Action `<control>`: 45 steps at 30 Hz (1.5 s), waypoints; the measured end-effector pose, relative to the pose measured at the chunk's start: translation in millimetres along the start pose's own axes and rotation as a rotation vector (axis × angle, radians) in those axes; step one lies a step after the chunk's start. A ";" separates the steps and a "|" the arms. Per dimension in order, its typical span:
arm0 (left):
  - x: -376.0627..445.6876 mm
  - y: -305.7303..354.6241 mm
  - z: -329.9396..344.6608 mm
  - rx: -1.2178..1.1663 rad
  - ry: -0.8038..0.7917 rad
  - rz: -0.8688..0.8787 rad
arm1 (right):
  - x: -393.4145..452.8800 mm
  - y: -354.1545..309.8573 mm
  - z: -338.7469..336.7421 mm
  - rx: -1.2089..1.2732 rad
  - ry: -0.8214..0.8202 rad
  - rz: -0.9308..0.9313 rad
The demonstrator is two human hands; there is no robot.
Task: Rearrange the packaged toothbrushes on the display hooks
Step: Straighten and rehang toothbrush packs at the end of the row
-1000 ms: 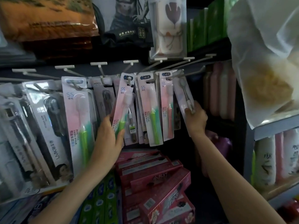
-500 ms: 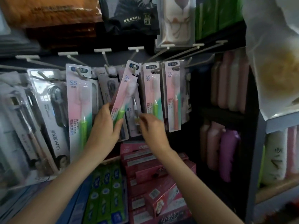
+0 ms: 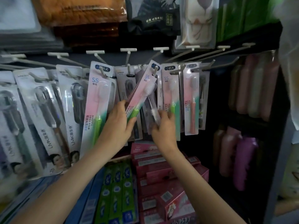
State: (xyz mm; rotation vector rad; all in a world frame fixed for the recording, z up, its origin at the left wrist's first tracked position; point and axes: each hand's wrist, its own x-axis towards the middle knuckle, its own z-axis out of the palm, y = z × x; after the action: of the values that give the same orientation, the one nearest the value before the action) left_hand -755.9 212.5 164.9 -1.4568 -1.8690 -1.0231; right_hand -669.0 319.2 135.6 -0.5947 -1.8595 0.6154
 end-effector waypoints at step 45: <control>-2.6 6.1 14.6 -0.077 0.017 -0.047 | 76.7 81.9 -126.9 0.280 0.200 0.422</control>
State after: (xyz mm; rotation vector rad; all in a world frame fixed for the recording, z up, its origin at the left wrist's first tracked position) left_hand -749.0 224.0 156.1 -1.4494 -1.8789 -1.1381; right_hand -566.4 448.0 175.4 -0.8350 -1.4350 1.0336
